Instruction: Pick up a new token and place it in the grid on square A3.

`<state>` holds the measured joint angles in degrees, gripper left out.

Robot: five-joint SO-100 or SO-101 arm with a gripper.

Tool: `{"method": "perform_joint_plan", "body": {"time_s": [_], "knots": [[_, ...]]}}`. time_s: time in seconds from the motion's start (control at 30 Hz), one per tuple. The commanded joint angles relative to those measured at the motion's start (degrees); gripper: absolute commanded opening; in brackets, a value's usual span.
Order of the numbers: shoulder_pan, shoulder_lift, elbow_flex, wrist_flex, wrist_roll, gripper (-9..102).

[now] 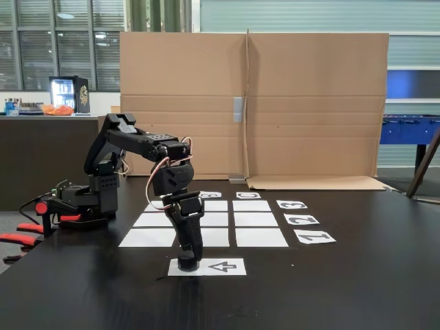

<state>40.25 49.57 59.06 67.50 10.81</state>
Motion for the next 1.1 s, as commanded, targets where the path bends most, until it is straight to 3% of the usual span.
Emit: {"method": "perform_joint_plan", "body": {"time_s": [0.0, 0.43, 1.07], "knots": [[-0.44, 4.31, -0.97, 0.26, 0.26, 14], [-8.35, 14.94, -0.97, 3.08, 0.53, 15], [-35.07, 31.46, 8.61, 12.48, 4.75, 14]]}}
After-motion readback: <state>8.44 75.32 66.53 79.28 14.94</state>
